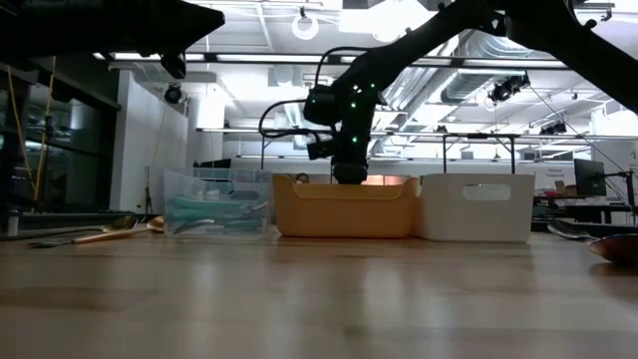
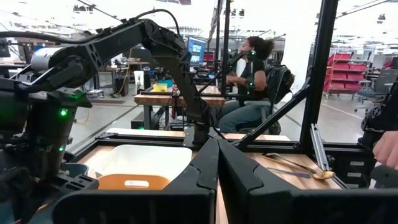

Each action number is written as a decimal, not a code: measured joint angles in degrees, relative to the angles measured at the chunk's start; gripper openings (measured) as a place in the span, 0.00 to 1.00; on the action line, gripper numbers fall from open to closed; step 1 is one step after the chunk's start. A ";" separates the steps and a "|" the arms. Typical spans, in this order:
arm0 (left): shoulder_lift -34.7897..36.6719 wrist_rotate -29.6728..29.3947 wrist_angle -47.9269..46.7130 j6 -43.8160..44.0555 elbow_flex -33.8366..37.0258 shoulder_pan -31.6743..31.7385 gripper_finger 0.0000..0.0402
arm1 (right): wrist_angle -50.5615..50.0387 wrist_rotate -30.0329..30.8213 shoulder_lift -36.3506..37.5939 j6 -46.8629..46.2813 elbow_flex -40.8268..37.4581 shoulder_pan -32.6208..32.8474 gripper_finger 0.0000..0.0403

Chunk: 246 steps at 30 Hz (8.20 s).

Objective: Sort silverware by color (type)
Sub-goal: Put the gold color spoon in the green bin, then put the silver spoon in the orange bin

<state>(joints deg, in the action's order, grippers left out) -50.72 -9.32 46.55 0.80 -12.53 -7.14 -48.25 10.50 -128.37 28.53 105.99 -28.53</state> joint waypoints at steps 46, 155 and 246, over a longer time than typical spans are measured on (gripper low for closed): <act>-0.02 -0.04 -1.84 0.02 0.02 -0.02 0.00 | -29.36 -10.74 28.59 -19.72 -5.72 3.84 0.31; -20.52 -10.83 -97.52 66.63 -20.09 -4.24 0.46 | 87.12 -8.03 62.63 -25.05 -79.49 31.54 0.31; -12.62 -17.43 1.88 -0.33 -6.56 -7.63 0.01 | 88.47 -8.13 61.03 -28.57 -79.49 31.54 0.31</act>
<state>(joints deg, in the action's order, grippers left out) -63.34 -26.75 48.43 0.47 -19.09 -14.77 40.22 2.38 -67.34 -0.03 26.50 3.01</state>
